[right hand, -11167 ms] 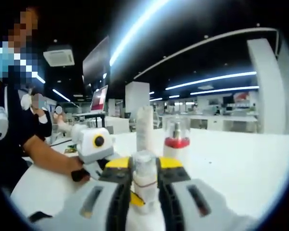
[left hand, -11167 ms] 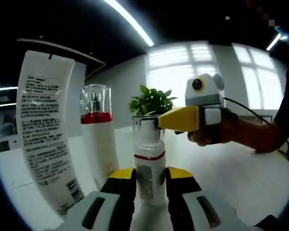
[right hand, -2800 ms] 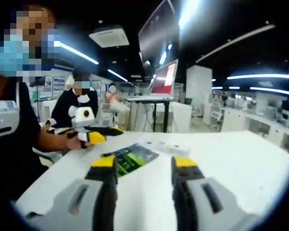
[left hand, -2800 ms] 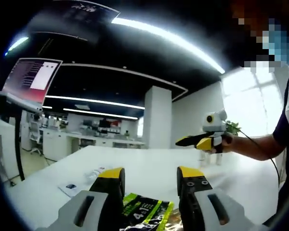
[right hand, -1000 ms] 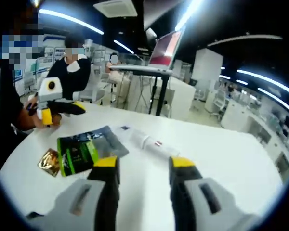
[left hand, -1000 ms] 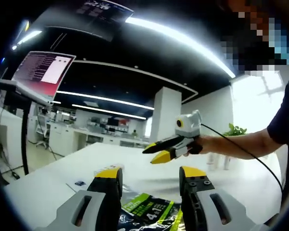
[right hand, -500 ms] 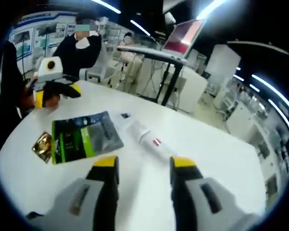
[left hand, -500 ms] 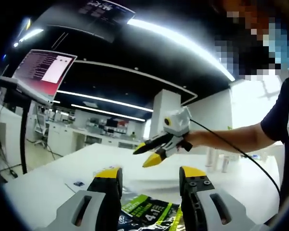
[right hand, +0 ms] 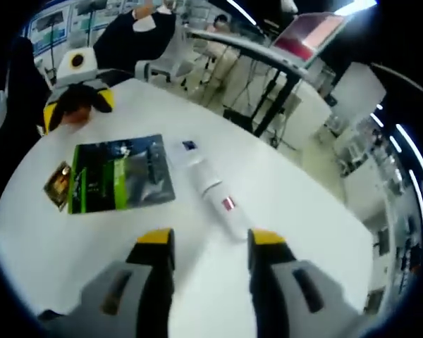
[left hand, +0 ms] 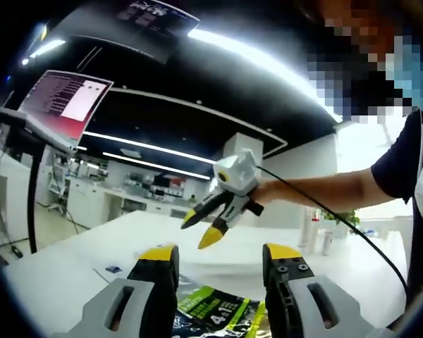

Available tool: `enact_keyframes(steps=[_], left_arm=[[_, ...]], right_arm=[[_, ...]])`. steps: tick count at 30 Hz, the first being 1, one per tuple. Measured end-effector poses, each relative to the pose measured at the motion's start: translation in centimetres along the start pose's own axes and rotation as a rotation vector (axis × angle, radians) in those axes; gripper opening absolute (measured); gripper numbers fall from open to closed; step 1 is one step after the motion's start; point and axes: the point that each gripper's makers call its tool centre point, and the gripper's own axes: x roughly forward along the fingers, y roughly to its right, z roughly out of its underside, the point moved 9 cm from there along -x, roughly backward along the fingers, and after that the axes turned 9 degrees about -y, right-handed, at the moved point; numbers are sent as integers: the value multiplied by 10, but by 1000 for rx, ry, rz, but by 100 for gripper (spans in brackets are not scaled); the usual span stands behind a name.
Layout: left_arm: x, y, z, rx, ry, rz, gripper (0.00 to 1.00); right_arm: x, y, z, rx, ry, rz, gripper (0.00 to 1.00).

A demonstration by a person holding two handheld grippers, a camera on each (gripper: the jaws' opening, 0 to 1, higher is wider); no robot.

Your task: Arrange the skincare products in the storage area until every visible bottle or jar stands upright without overlapping.

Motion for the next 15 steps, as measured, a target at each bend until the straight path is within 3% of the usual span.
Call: enact_keyframes(steps=[15], left_arm=[[0,-1,-1,-4,5,7,48]], right_arm=[[18,19,-7,-80,-89,-30,38]])
